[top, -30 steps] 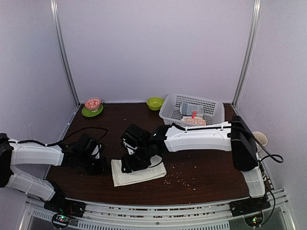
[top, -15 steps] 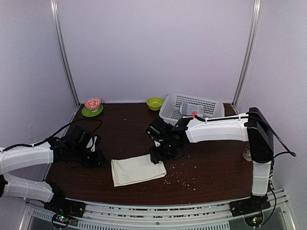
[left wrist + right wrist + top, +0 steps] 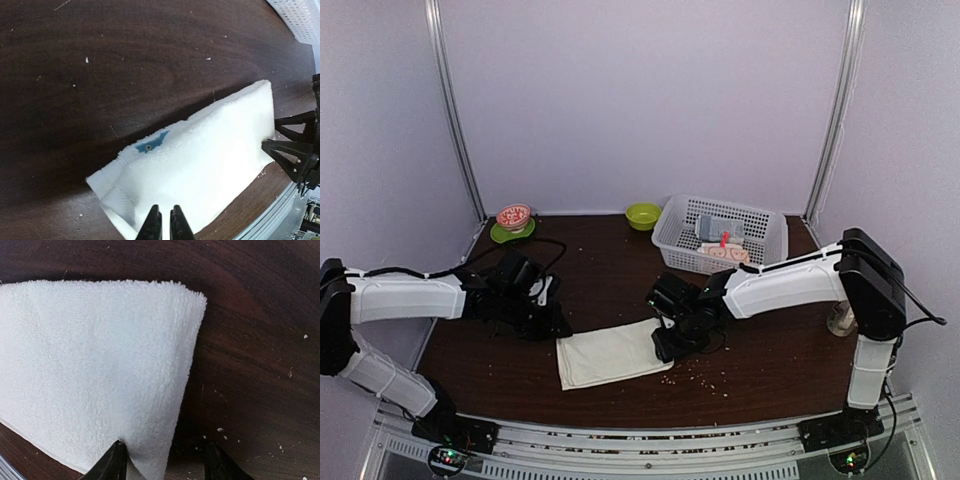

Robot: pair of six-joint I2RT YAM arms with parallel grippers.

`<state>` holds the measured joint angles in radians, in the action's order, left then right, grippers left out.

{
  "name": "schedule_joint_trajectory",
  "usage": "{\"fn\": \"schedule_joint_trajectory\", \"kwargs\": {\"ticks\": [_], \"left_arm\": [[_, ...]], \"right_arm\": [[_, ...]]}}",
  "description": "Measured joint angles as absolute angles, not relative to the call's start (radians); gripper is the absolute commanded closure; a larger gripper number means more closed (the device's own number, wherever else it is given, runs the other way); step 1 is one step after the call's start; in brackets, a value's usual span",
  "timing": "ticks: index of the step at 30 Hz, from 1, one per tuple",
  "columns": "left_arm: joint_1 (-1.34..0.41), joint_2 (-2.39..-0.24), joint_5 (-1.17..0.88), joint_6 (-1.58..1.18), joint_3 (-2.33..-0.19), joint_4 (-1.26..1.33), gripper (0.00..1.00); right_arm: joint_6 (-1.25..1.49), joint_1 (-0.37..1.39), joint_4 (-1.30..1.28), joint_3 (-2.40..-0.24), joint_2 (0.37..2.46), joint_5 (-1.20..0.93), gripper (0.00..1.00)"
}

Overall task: Roll the towels
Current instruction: Smooth out the towel at the center of the board.

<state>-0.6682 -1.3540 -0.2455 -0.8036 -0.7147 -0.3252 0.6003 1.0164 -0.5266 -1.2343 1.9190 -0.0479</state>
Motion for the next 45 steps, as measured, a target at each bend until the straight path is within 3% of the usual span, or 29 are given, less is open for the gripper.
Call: {"fn": "schedule_joint_trajectory", "kwargs": {"ticks": [5, 17, 19, 23, 27, 34, 45], "left_arm": [[-0.669, -1.427, -0.223, -0.798, -0.711, -0.315, 1.00], [-0.649, -1.509, -0.215, -0.784, -0.655, -0.213, 1.00], [-0.649, -1.511, -0.220, -0.776, -0.656, -0.209, 0.91], [-0.649, -1.478, -0.232, -0.740, -0.666, -0.253, 0.56], [-0.652, -1.368, -0.247, -0.704, -0.718, -0.355, 0.49], [-0.696, -1.306, -0.278, -0.685, -0.802, -0.376, 0.59], [-0.727, -1.457, -0.325, -0.691, -0.710, -0.329, 0.82]], "right_arm": [[0.609, 1.002, -0.471, -1.176, 1.884, -0.055, 0.47], [0.624, 0.928, -0.384, -1.059, 1.791, -0.173, 0.47], [0.624, 0.913, -0.384, -1.052, 1.752, -0.207, 0.48], [0.624, 0.897, -0.370, -1.105, 1.683, -0.254, 0.54], [0.624, 0.896, -0.329, -1.254, 1.731, -0.301, 0.62], [0.664, 0.885, -0.235, -1.365, 1.937, -0.382, 0.66], [0.768, 0.823, -0.201, -1.342, 2.060, -0.408, 0.71]]}}
